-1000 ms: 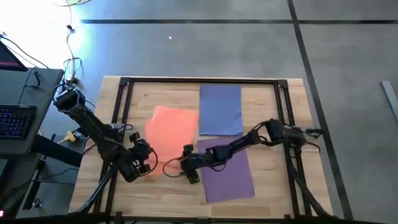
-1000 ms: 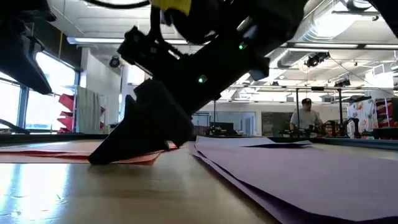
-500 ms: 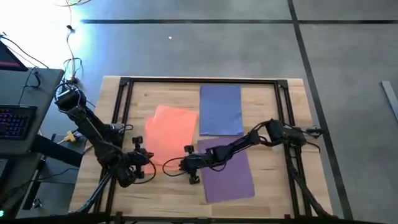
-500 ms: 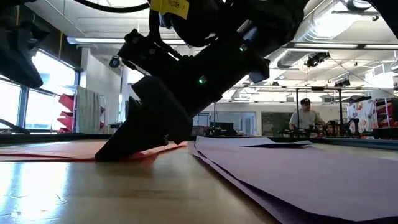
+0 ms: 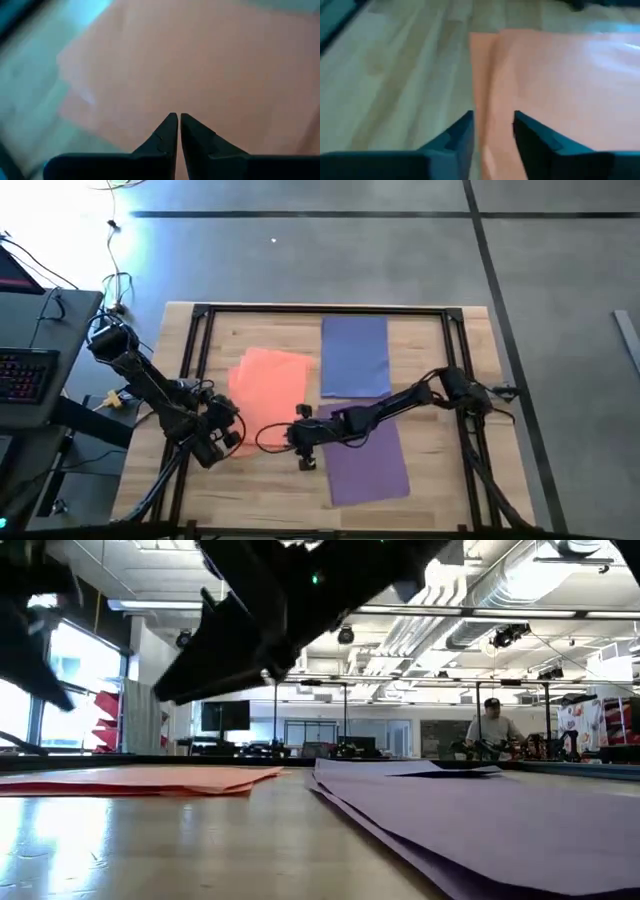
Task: Organize paper
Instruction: Adjust the stacked colored papers on the table
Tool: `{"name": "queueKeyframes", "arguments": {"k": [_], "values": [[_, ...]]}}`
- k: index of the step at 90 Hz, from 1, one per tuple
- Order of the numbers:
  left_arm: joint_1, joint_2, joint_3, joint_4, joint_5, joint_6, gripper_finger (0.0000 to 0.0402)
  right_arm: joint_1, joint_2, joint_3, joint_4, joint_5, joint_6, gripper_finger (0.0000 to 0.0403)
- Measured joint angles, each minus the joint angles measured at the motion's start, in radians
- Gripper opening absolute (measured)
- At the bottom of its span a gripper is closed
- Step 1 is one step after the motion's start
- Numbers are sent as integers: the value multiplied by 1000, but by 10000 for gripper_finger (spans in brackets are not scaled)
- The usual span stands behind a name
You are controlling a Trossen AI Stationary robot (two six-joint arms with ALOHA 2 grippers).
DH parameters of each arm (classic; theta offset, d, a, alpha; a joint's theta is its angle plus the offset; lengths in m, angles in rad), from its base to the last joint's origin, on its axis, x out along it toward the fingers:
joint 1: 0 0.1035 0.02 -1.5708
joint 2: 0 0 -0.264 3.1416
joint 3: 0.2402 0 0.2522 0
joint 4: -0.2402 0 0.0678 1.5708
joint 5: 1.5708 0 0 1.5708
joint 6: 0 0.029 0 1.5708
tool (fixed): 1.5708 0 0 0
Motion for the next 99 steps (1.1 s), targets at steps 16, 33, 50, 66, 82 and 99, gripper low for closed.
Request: {"name": "queueKeyframes", "arguments": {"k": [16,33,50,66,82,99], "values": [[46,1,-85,87,75,-148,0,-88,-9,13,-236,235,296,193],[102,2,-175,263,176,-93,0,-178,39,-14,-284,188,395,167],[83,-5,-202,618,228,134,0,-179,59,-11,-249,125,392,140],[60,-6,-143,605,332,213,0,-127,53,-9,-273,102,370,138],[56,-6,-77,392,385,149,0,-99,46,9,-322,140,371,138],[47,-6,-66,290,445,92,0,-87,36,73,-488,235,383,138]]}}
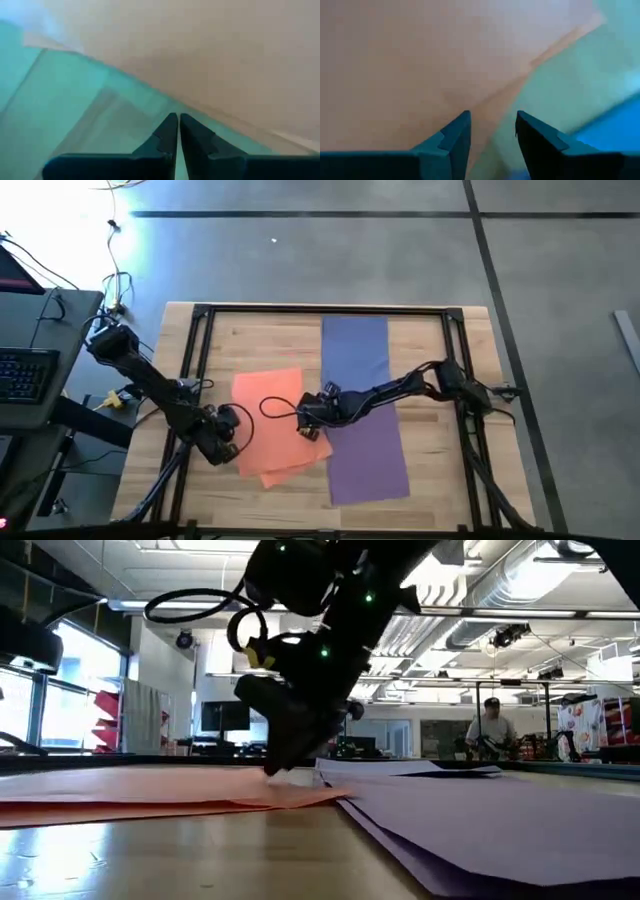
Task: Organize paper
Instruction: Adjust the stacked colored papers on the table
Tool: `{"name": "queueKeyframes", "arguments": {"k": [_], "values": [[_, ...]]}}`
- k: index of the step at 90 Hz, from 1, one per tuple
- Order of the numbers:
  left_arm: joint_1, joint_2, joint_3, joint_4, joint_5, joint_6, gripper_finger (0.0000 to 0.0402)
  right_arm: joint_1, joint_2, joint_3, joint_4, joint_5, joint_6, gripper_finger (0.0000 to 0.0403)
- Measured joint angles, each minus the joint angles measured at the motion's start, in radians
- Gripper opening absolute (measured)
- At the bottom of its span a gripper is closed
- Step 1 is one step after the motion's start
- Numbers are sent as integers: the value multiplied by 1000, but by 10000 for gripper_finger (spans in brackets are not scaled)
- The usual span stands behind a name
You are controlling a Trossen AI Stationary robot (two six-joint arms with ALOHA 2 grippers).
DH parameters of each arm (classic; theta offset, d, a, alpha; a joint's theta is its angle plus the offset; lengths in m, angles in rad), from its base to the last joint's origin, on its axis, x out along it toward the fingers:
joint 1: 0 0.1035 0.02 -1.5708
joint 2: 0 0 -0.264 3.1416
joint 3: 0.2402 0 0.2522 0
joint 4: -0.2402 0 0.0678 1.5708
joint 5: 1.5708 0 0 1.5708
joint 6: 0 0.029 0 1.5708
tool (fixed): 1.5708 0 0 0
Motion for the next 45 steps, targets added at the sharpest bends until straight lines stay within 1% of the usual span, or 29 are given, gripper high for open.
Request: {"name": "queueKeyframes", "arguments": {"k": [5,8,18,29,45], "values": [[-7,0,1,2,0,-20,0,4,-5,24,-69,27,13,138],[-11,0,1,1,7,-34,0,6,-10,33,-112,26,19,138],[-37,0,1,9,22,-82,0,7,-12,43,-220,-38,59,138],[-71,0,-3,78,21,-113,0,18,-12,4,-186,-122,62,138],[-106,0,-53,229,-31,-145,0,41,-11,-19,-143,-148,90,138]]}}
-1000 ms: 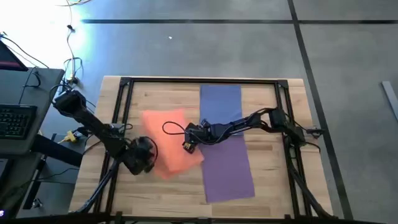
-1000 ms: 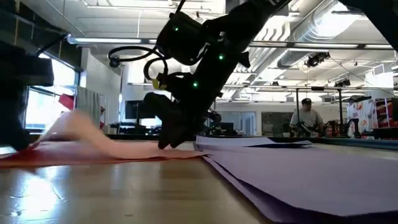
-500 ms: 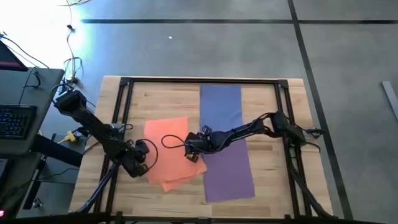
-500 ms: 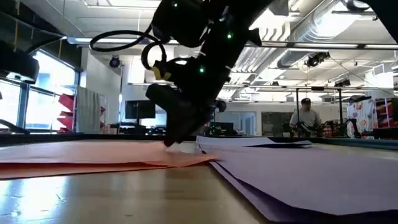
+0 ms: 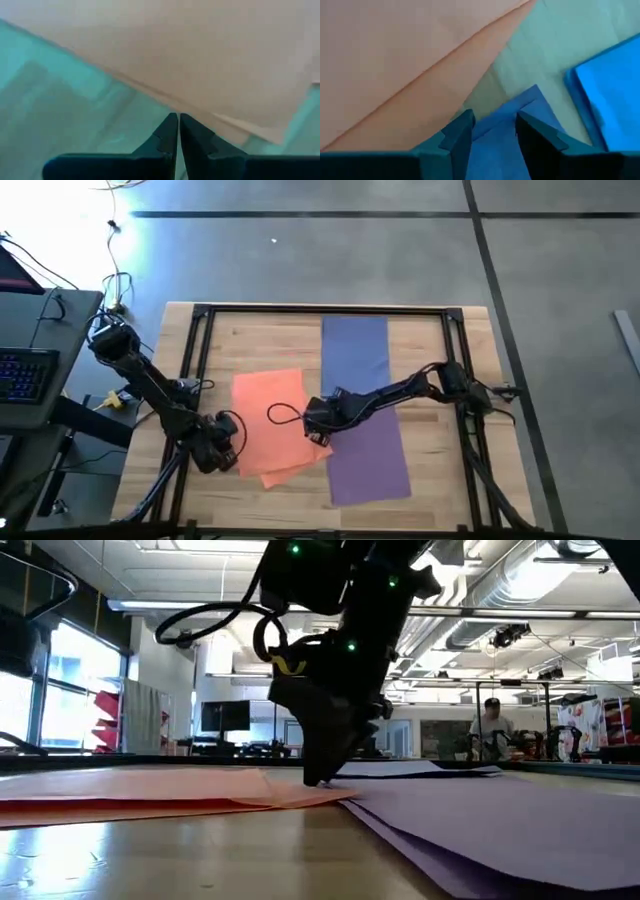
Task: Organize paper
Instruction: Adjust the stacked colored papers on the table
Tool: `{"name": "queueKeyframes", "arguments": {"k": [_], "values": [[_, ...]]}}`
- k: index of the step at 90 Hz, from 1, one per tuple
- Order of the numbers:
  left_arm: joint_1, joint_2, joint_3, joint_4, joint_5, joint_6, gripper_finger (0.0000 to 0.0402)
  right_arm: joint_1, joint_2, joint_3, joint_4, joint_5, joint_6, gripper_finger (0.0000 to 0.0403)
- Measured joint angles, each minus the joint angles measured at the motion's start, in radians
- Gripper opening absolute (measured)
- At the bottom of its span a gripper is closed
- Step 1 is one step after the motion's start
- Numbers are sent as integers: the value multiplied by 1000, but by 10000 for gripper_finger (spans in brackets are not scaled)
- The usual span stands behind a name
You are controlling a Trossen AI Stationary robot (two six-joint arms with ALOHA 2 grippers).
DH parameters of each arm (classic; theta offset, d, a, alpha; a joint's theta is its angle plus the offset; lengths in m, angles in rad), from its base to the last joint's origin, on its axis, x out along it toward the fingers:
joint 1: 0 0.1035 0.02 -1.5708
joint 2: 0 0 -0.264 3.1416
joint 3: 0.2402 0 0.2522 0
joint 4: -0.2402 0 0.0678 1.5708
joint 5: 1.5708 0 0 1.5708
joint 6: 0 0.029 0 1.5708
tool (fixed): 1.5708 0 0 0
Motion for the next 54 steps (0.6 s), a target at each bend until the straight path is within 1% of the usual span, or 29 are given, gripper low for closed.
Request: {"name": "queueKeyframes", "arguments": {"k": [6,21,31,40,48,54], "values": [[-5,-3,-22,31,-22,-10,0,11,1,-2,32,-12,-9,138],[-5,-4,-56,35,-45,-41,0,26,3,-2,129,-126,-15,138],[-4,-4,-60,8,-86,-70,0,31,5,-2,188,-144,-21,138],[-3,-3,-61,-11,-101,-65,0,32,4,-2,219,-113,-31,138],[-1,-5,-61,-15,-75,-60,0,34,-1,-2,211,-53,-26,138],[-7,-6,-61,-18,-58,-60,0,38,-4,3,203,-31,-33,138]]}}
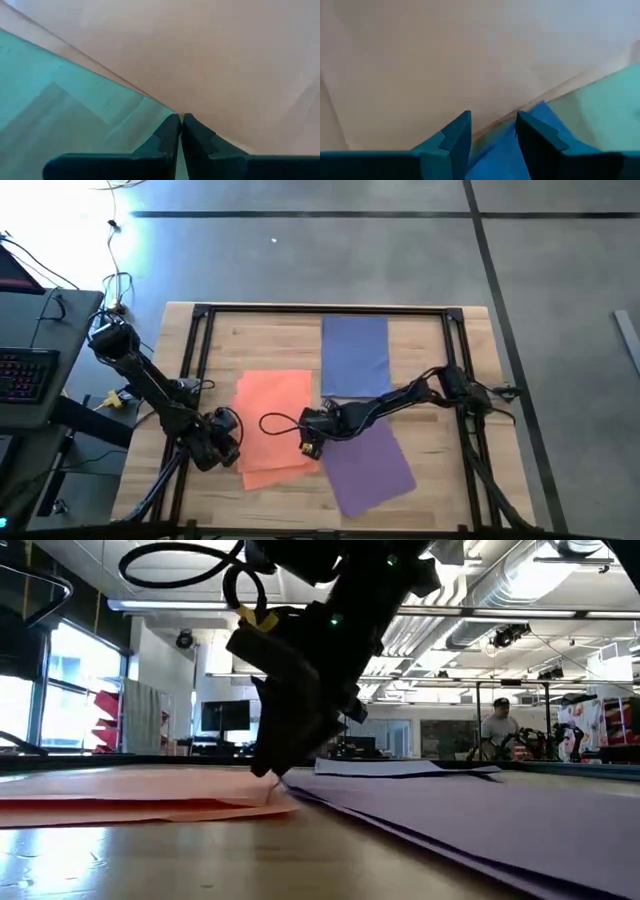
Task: Organize paper
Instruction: Adjust the stacked colored papers on the table
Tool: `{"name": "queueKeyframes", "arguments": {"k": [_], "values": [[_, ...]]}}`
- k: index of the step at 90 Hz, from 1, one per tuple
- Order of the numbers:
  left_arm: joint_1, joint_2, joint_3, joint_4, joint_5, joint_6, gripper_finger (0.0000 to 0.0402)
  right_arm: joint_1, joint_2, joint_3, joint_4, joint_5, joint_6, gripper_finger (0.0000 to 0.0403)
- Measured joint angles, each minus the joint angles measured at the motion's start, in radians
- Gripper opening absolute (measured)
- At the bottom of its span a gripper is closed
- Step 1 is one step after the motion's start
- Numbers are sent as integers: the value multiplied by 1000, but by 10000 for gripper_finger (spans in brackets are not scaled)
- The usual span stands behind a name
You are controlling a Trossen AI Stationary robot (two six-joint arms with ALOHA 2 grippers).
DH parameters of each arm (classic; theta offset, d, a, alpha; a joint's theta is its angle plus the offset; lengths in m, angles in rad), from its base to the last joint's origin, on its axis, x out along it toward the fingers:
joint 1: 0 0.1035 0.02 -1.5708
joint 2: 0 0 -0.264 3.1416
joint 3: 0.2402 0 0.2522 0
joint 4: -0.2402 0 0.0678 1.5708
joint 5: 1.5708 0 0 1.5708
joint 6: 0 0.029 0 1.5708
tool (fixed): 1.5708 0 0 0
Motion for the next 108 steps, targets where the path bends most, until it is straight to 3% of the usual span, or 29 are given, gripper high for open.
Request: {"name": "queueKeyframes", "arguments": {"k": [13,29,43,52,60,68,80,108], "values": [[-15,-1,19,-51,27,0,0,16,-1,26,-92,1,0,138],[-23,0,34,-106,44,-1,0,51,-2,58,-348,71,24,138],[-24,0,34,-112,41,7,0,98,-30,66,-514,101,-59,138],[-24,0,34,-112,38,16,0,127,-70,69,-615,48,-186,138],[-24,0,34,-112,38,17,0,156,-94,68,-683,-80,-345,138],[-25,0,33,-112,35,17,0,186,-102,67,-686,-173,-459,138],[-31,0,33,-111,29,22,0,226,-94,-3,-597,-275,-504,138],[-48,0,32,-105,7,26,0,230,-103,-170,-344,-419,-87,138]]}}
